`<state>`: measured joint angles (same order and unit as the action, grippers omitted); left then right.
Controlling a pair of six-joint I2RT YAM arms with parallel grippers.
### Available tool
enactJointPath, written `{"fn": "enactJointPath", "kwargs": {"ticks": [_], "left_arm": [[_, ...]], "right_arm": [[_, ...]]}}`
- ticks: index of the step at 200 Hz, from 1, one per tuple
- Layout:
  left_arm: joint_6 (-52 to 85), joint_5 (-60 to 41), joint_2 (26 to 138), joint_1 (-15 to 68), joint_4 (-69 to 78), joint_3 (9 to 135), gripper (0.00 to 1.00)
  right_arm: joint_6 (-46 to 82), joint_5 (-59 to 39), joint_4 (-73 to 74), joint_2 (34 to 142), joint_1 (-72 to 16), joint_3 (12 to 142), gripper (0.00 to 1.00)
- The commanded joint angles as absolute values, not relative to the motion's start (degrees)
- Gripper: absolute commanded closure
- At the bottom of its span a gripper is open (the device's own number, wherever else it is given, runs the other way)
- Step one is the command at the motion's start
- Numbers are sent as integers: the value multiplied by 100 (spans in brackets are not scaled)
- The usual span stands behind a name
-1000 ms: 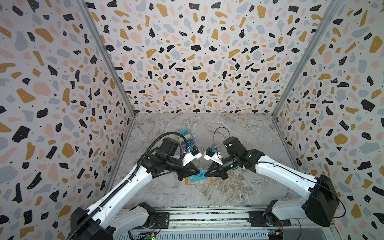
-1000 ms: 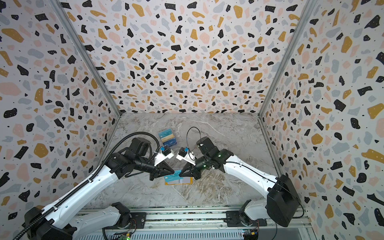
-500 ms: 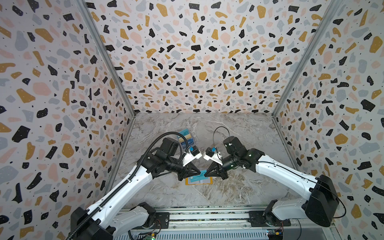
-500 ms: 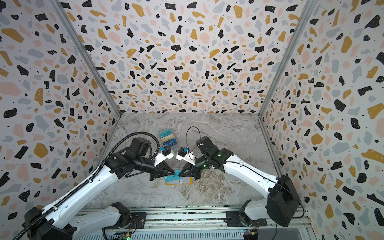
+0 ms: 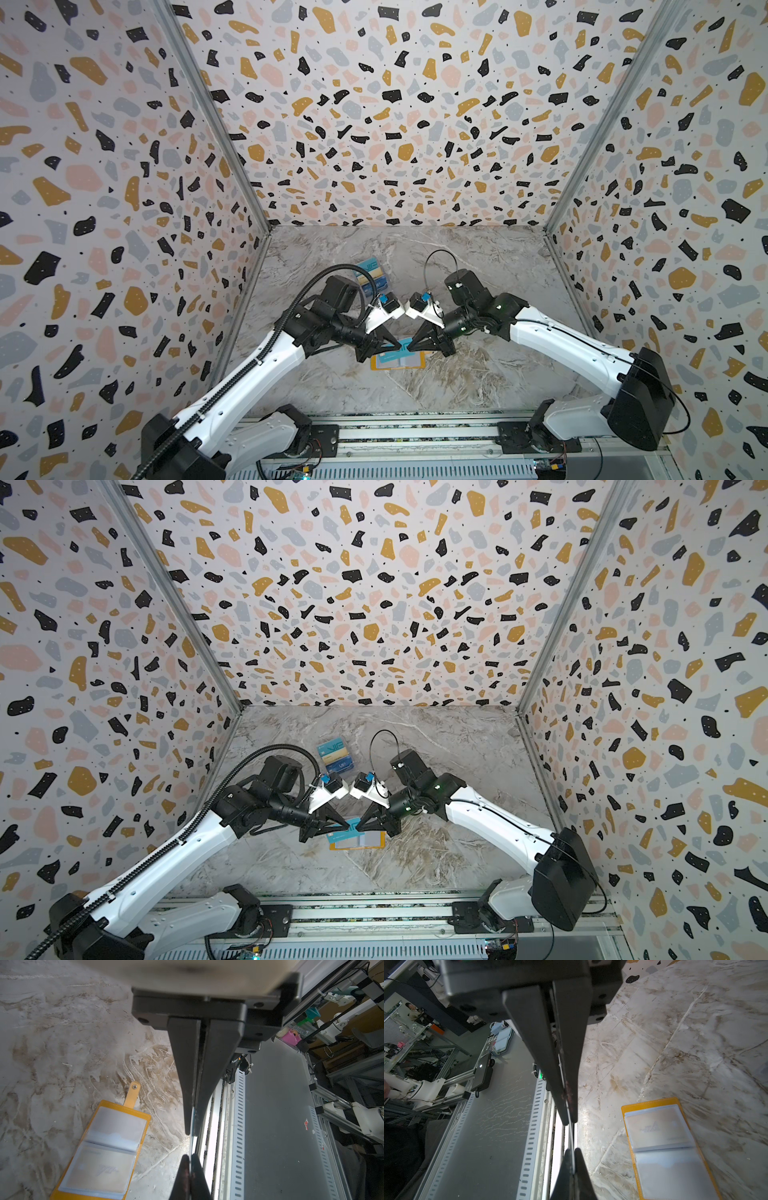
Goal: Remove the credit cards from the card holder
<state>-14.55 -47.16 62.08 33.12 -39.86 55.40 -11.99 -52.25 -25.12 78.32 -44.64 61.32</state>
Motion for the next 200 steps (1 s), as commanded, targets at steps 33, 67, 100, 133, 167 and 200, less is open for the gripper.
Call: {"fn": "enactJointPath", "kwargs": {"ticks": [33, 67, 100, 133, 167, 200], "left_arm": [[-1437, -4035, 6426, 3323, -3873, 5794, 100], [-1518, -3491, 6661, 2828, -3351, 5976, 100], [-1829, -2859, 6844, 2410, -2580, 5996, 100], [-2420, -2319, 7384, 2085, -2483, 6353, 100], [-2901, -2027, 7781, 1860, -2075, 6611, 100], [-3409, -2269, 8348, 1554, -1928, 6885, 100]], "right_arm": [[-875, -4431, -2378, 7547, -4413, 5988, 47], [-380, -3606, -1974, 7233, -4247, 5531, 25], [-58, -2769, -1785, 7055, -4039, 5216, 21], [155, -2091, -1716, 6982, -4002, 5009, 20], [385, -1924, -1468, 6788, -3999, 4720, 19], [526, -1726, -1354, 6525, -4000, 4506, 19]]}}
